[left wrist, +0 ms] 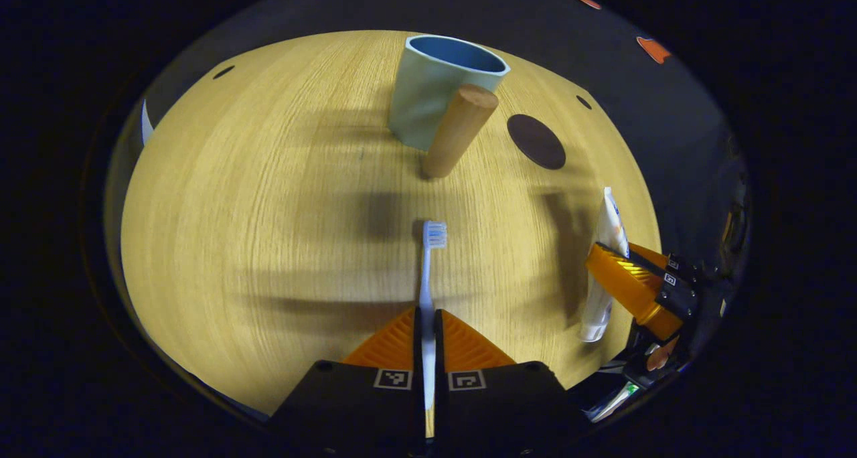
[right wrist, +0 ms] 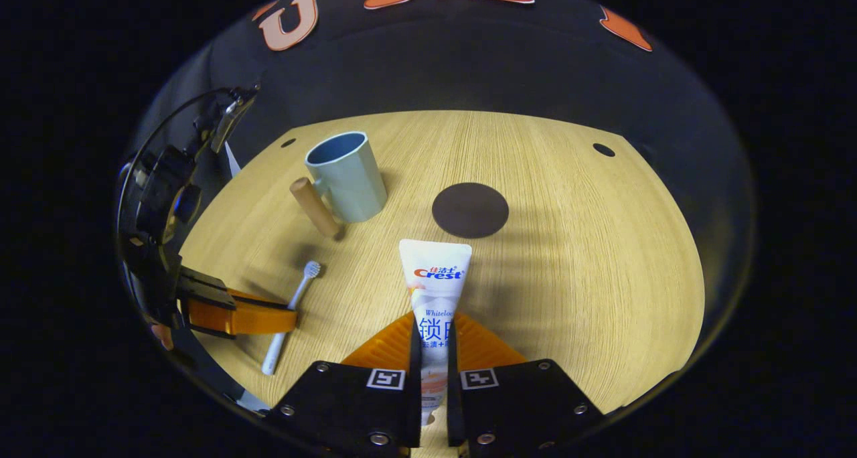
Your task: Put the toothbrush and toothpaste on the desktop into the cup, then pick up the cup and place it on the coaster on the desktop.
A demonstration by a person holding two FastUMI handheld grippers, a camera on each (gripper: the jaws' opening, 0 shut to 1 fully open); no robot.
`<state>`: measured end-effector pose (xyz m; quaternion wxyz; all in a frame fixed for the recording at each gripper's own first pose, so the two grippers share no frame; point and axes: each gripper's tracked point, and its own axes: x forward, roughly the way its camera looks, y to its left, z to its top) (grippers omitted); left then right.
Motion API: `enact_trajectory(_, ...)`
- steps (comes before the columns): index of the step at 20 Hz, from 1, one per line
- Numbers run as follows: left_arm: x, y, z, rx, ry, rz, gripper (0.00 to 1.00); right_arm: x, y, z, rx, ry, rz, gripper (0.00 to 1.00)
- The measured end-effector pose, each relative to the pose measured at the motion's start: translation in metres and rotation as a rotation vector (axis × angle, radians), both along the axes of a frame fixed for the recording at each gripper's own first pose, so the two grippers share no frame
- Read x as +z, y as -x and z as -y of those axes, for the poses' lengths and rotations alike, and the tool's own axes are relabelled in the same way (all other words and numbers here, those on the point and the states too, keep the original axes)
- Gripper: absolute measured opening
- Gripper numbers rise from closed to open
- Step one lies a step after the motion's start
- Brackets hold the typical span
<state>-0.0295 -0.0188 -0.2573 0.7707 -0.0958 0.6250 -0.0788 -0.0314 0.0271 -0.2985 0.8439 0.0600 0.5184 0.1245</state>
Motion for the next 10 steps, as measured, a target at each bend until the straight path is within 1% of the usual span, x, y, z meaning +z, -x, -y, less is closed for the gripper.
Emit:
enact_trajectory(3, 0.019, -0.013, -0.005, -0.001, 0.026, 0.108, 0.05, 0.010, -0.013, 0.004, -0.021, 0.023, 0.081, 0.16)
enact_trajectory(5, 0.035, -0.025, -0.012, -0.013, 0.048, 0.188, 0.05, 0.022, -0.020, 0.004, -0.036, 0.005, 0.122, 0.16)
enact_trajectory(7, 0.038, -0.033, -0.010, -0.021, 0.076, 0.259, 0.05, 0.039, -0.029, 0.003, -0.054, -0.026, 0.167, 0.16)
enact_trajectory(10, 0.046, -0.048, -0.015, -0.005, 0.116, 0.370, 0.05, 0.056, -0.043, 0.005, -0.070, -0.011, 0.243, 0.16)
